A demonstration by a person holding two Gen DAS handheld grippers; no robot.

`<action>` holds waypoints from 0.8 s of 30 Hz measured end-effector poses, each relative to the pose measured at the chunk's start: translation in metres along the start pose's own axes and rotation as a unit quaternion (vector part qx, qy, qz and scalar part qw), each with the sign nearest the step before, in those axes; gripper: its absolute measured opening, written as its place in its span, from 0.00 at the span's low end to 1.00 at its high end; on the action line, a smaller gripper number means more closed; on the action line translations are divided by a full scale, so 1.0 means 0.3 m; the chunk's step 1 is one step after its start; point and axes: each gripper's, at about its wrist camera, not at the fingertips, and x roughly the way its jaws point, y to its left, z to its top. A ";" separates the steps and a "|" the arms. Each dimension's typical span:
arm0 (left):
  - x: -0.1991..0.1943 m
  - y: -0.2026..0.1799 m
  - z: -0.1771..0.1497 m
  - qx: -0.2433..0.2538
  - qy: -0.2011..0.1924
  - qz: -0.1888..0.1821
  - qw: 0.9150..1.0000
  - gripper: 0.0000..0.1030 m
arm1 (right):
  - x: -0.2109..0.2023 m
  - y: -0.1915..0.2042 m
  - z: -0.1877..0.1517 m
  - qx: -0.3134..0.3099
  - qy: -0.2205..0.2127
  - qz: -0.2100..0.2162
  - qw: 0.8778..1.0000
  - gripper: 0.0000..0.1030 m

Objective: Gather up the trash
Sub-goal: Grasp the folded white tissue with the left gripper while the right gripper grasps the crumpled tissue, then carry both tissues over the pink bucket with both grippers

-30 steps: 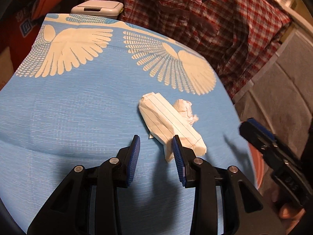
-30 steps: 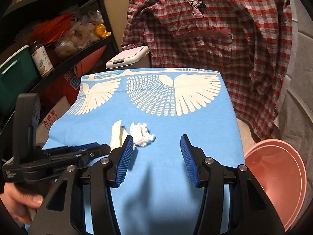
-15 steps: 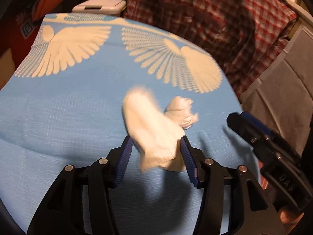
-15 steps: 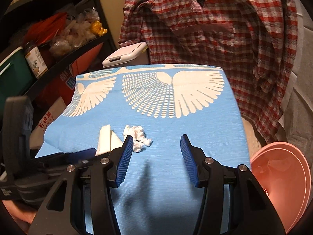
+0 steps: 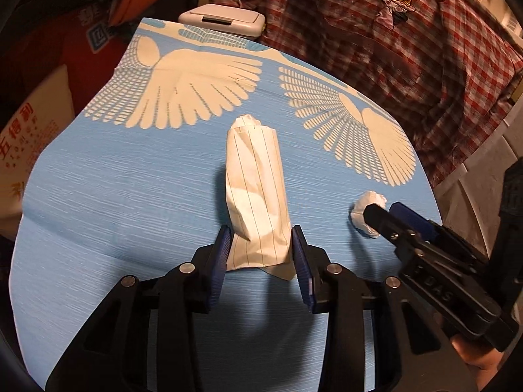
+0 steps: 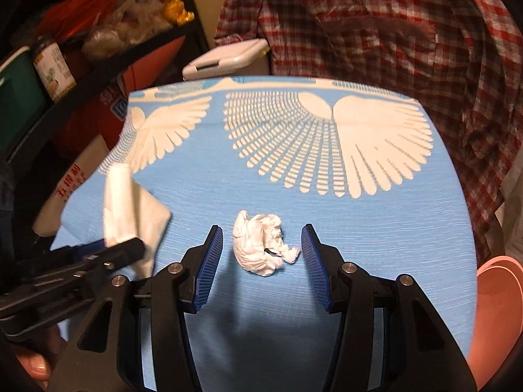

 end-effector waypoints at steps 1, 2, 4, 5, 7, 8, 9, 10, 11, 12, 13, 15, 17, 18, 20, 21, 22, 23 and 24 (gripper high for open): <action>-0.002 0.003 0.001 0.000 -0.001 0.001 1.000 0.36 | 0.005 -0.002 -0.003 0.003 0.003 -0.001 1.000 0.44; -0.003 0.005 0.001 0.001 -0.001 0.002 1.000 0.36 | 0.007 -0.008 -0.006 0.004 0.005 0.000 1.000 0.37; -0.005 0.003 0.000 0.003 -0.001 0.004 1.000 0.36 | 0.006 -0.015 -0.008 0.008 0.009 0.002 1.000 0.21; -0.007 0.001 -0.001 0.004 -0.002 0.005 1.000 0.36 | 0.002 -0.015 -0.008 0.007 0.008 -0.002 1.000 0.18; -0.014 -0.002 0.000 0.009 -0.004 0.008 1.000 0.36 | -0.014 -0.016 -0.010 0.004 0.007 -0.006 1.000 0.16; -0.020 -0.004 0.000 0.011 -0.005 0.010 1.000 0.36 | -0.026 -0.019 -0.012 0.005 0.006 -0.006 1.000 0.15; -0.027 -0.005 0.000 0.012 -0.007 0.011 1.000 0.36 | -0.035 -0.021 -0.013 0.005 0.005 -0.006 1.000 0.15; -0.033 -0.007 0.000 0.013 -0.008 0.010 1.000 0.36 | -0.052 -0.024 -0.016 0.003 0.002 -0.008 1.000 0.15; -0.042 -0.010 0.000 0.014 -0.010 0.011 1.000 0.36 | -0.066 -0.026 -0.020 0.002 0.000 -0.009 1.000 0.15; -0.051 -0.013 0.000 0.016 -0.012 0.012 1.000 0.36 | -0.090 -0.028 -0.027 0.000 -0.002 -0.010 1.000 0.14; -0.058 -0.016 0.000 0.018 -0.013 0.013 1.000 0.36 | -0.107 -0.031 -0.030 -0.001 -0.005 -0.010 1.000 0.14; -0.080 -0.024 -0.003 0.022 -0.018 0.015 0.999 0.36 | -0.159 -0.042 -0.044 0.000 -0.013 -0.012 1.000 0.14; -0.111 -0.041 -0.006 0.031 -0.025 0.015 0.999 0.36 | -0.209 -0.056 -0.057 0.004 -0.020 -0.013 1.000 0.14; -0.123 -0.046 -0.008 0.035 -0.028 0.016 0.999 0.36 | -0.238 -0.064 -0.064 0.005 -0.024 -0.014 1.000 0.14; -0.156 -0.067 -0.017 0.043 -0.035 0.016 0.998 0.36 | -0.290 -0.075 -0.075 0.004 -0.032 -0.018 0.999 0.14; -0.168 -0.069 -0.020 0.044 -0.037 0.015 0.998 0.36 | -0.313 -0.081 -0.079 0.002 -0.036 -0.019 0.999 0.14; -0.184 -0.076 -0.025 0.044 -0.040 0.014 0.998 0.36 | -0.354 -0.090 -0.086 0.001 -0.043 -0.022 0.999 0.14; -0.201 -0.085 -0.031 0.045 -0.043 0.014 0.998 0.36 | -0.377 -0.096 -0.088 0.000 -0.047 -0.024 0.999 0.14; -0.212 -0.093 -0.035 0.046 -0.046 0.014 0.998 0.36 | -0.417 -0.105 -0.093 -0.002 -0.054 -0.027 0.998 0.14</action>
